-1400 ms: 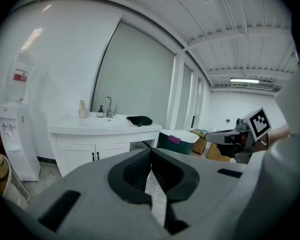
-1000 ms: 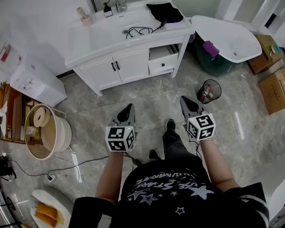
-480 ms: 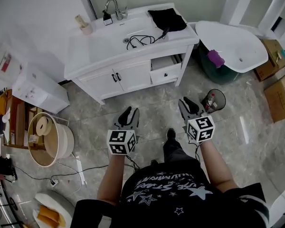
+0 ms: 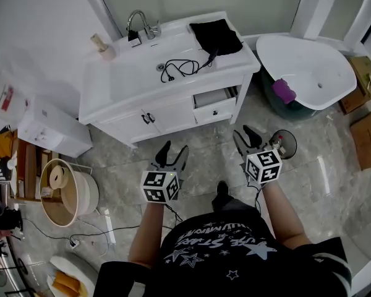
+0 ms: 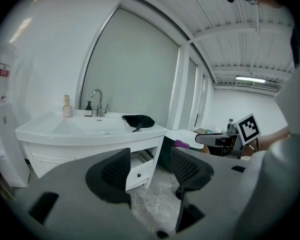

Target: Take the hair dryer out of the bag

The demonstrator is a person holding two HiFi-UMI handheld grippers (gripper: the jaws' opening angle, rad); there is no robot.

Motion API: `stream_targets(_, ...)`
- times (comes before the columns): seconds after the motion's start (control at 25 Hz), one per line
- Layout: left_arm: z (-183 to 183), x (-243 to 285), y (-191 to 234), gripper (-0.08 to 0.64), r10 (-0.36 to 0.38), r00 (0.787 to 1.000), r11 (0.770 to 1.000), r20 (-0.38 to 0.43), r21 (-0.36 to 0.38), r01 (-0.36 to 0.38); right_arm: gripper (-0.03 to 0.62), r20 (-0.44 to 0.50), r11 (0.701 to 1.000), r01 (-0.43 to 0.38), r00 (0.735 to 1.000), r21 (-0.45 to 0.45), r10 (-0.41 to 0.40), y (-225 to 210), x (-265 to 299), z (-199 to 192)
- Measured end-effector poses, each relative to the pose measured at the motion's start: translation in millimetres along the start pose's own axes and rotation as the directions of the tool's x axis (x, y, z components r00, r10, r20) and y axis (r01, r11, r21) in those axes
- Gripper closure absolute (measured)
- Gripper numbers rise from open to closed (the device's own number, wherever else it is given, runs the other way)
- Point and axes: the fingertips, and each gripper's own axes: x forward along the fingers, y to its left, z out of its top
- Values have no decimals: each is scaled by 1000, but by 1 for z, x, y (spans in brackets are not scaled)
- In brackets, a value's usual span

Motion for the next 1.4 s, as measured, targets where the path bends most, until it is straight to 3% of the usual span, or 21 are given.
stream_targets(0.48, 39, 84, -8, 193, 11, 1000, 999, 21, -32, -10, 374, 11, 1000, -23, 1000, 0, 23, -79, 44, 27)
stream_targets(1.08, 59, 158, -14, 181, -56, 998, 998, -4, -41, 56, 374, -6, 999, 41, 999, 23, -41, -137, 67, 36)
stream_targets(1.4, 75, 231, 0, 164, -130, 991, 991, -38, -30, 129, 384, -19, 995, 98, 995, 20, -98, -178, 105, 50)
